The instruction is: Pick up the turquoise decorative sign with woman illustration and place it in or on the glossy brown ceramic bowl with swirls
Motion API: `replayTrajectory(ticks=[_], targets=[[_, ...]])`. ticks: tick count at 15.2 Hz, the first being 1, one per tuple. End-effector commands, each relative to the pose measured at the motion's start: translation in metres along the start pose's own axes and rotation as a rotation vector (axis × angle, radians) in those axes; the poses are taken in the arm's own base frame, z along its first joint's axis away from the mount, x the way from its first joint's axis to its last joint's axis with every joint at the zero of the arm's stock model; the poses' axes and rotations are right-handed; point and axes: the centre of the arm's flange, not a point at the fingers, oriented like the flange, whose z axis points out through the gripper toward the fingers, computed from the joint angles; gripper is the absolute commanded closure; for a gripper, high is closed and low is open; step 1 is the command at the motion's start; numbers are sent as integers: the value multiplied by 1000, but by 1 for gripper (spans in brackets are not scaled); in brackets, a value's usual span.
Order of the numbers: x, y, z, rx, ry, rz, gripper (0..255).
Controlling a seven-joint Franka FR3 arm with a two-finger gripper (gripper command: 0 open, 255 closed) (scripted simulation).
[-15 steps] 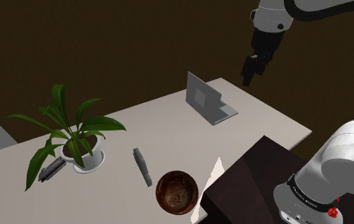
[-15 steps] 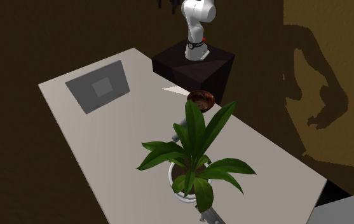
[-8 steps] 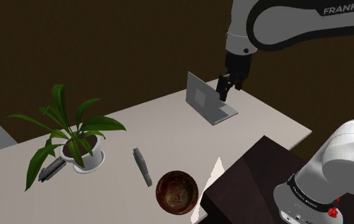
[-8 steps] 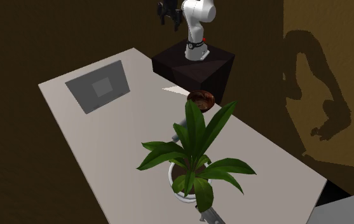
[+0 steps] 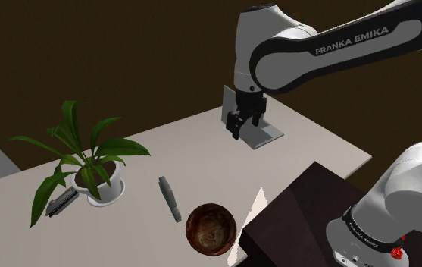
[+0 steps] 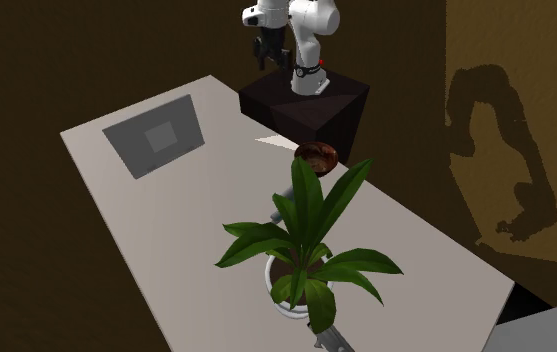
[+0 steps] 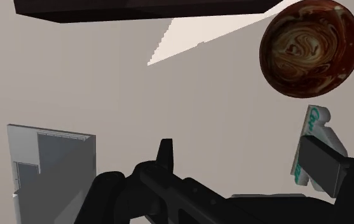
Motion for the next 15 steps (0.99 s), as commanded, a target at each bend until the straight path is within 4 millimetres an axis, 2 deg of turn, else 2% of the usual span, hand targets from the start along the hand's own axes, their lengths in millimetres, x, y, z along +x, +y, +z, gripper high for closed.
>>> replayTrajectory(ticks=[1, 15], targets=[[13, -17, 16, 7, -5, 9, 0], [104, -131, 128, 43, -45, 67, 0]])
